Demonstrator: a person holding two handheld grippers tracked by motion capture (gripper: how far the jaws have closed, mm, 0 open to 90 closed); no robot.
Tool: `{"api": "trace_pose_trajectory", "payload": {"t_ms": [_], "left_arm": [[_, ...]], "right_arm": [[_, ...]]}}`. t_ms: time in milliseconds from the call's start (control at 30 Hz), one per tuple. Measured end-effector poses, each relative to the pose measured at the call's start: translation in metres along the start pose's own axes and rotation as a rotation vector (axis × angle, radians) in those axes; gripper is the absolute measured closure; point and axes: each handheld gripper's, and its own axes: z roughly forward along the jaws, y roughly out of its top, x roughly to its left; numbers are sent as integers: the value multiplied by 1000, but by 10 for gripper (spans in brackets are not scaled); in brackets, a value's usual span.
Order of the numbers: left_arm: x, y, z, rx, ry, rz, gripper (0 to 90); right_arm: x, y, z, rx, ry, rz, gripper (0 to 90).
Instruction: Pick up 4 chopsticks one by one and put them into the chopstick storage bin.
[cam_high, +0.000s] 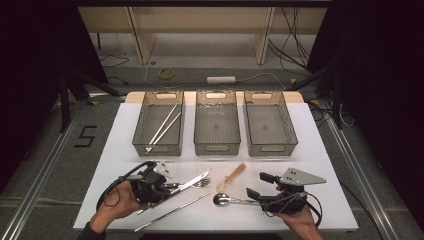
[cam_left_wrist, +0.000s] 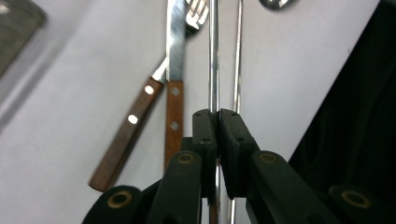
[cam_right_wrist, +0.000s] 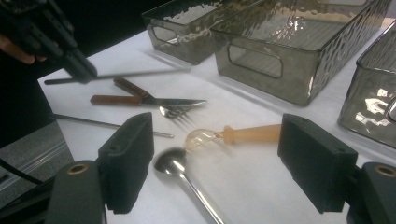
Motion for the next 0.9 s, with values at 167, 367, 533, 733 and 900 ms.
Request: {"api": "trace_pose_trajectory", "payload": {"t_ms": [167,367,533,733,900], "left_arm": [[17,10,-13,-56,36,-42,849],[39,24,-21,-104,66,-85,849],[55,31,-19,-115,83,-111,849],[71,38,-22,-141,110,-139,849],[87,47,-27,-157,127,-170,848]], "right_arm": [[-1,-1,0,1,0,6,280],[-2,-1,0,2,-4,13,280],[-3,-1,0,1,-2,13,280],[-4,-1,0,-1,0,14,280],[-3,-1,0,0,0,13,279]]}}
